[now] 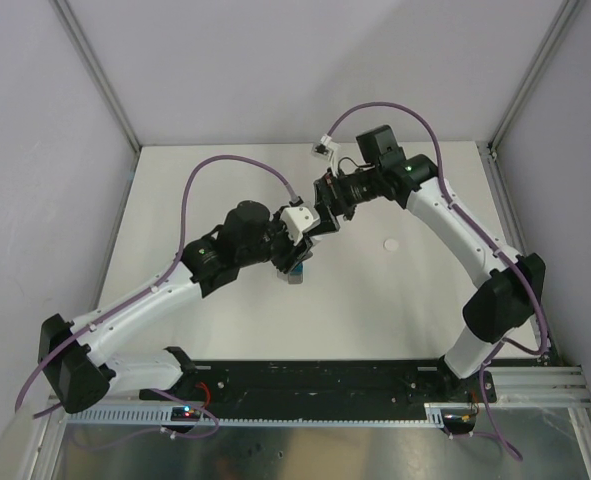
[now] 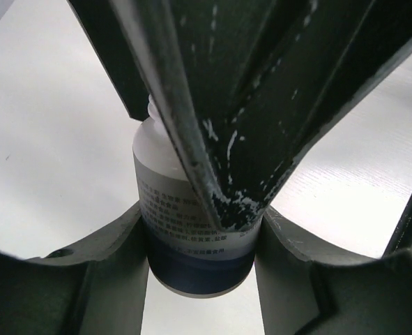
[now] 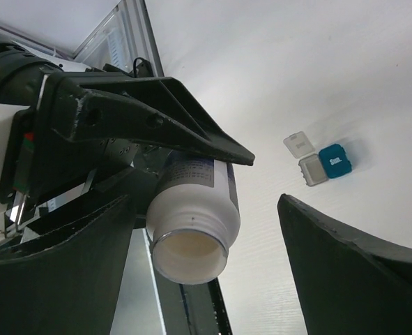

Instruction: Sort the pills into containers

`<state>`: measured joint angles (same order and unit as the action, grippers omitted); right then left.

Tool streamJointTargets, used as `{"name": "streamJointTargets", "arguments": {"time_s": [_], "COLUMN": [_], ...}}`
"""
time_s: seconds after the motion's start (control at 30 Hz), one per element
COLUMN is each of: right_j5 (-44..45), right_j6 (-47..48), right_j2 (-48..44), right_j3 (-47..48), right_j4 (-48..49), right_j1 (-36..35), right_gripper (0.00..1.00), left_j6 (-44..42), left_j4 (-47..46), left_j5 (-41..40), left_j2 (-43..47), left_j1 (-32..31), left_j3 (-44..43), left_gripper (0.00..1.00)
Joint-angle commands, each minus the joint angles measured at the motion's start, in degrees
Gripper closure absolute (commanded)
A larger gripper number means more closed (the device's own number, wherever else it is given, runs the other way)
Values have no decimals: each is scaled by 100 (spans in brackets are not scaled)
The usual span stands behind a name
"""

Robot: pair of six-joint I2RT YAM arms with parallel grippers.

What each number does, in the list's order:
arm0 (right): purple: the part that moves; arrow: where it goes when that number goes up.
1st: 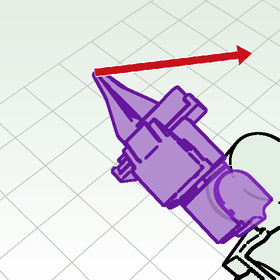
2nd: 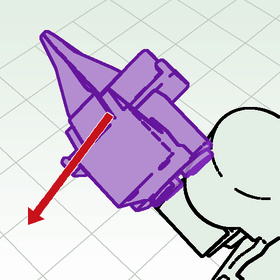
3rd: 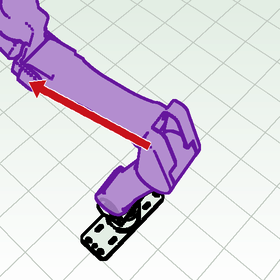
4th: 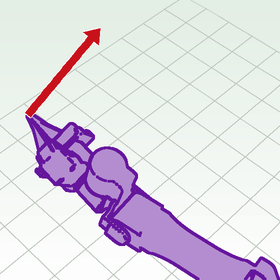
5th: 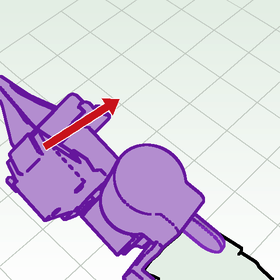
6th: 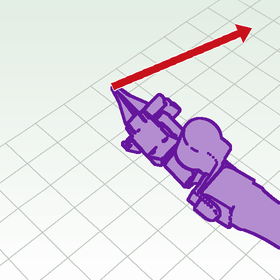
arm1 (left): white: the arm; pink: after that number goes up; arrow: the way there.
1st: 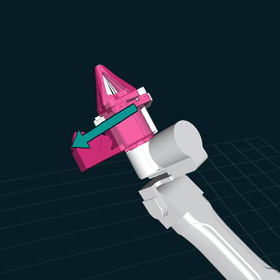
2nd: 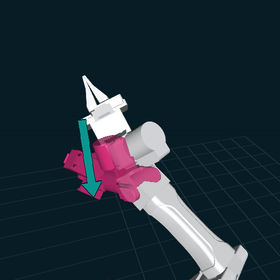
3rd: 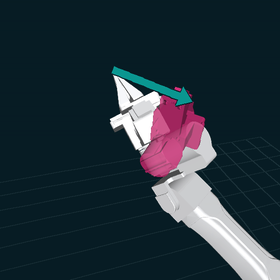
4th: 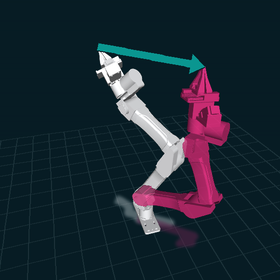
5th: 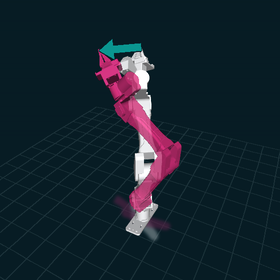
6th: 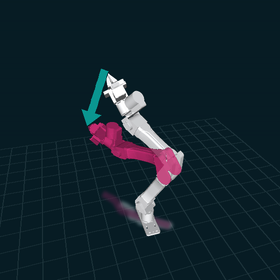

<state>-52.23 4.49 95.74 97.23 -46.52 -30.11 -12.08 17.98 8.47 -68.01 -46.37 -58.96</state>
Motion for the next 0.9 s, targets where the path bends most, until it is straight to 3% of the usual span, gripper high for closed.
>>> {"name": "streamJointTargets", "arguments": {"time_s": [0.0,0.37,0.67,0.77,0.87], "right_j5": [-215,-390,-483,-471,-480], "right_j6": [-19,34,225,235,193], "right_j2": [78,213,201,155,76], "right_j3": [127,65,136,214,264], "right_j4": [-85,-165,-390,-446,-451], "right_j1": [-77,-140,-197,-167,-92], "right_gripper": [15,40,75,93,99], "left_j6": [-80,-118,-104,-121,-196], "left_j4": [-287,-288,-342,-351,-353], "left_j5": [-142,-213,-450,-560,-587], "left_j2": [12,18,31,23,30], "left_j1": [-46,-56,-58,-54,-59], "left_j3": [-300,-299,-306,-335,-337], "left_gripper": [100,100,100,96,86]}}
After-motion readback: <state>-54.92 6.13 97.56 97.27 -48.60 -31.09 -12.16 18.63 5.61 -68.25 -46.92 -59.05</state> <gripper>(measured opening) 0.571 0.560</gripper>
